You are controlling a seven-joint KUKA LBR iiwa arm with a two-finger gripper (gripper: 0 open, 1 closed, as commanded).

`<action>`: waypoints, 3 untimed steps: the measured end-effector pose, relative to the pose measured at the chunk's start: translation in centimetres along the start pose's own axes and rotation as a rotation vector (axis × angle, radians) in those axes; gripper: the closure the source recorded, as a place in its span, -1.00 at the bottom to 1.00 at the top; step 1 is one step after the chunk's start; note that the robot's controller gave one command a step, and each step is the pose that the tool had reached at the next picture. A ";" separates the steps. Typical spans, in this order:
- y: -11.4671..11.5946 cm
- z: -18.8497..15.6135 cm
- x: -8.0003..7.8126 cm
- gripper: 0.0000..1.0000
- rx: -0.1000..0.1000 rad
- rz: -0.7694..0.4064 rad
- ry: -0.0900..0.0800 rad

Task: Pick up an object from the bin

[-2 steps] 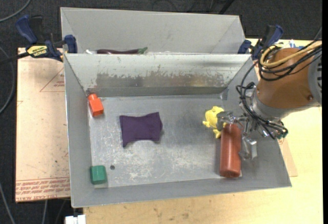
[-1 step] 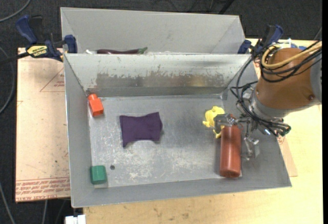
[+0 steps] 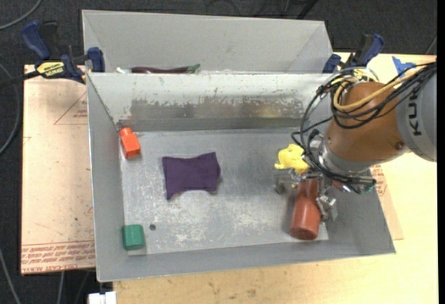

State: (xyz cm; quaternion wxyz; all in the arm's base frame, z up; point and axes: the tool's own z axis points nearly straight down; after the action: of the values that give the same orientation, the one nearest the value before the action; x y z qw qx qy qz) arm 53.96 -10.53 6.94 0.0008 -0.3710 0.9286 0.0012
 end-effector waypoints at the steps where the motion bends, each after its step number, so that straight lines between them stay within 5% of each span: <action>1: -0.1 0.0 1.5 1.00 0.003 -0.568 -0.008; 3: 0.0 -0.4 1.6 1.00 0.001 -0.568 -0.006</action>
Offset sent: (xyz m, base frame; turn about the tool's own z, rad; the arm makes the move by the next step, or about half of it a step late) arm 0.0000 0.0000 0.0000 0.0000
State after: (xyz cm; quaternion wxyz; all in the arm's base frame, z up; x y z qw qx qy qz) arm 52.84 -11.63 7.36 0.0041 -0.6163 0.7875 0.0018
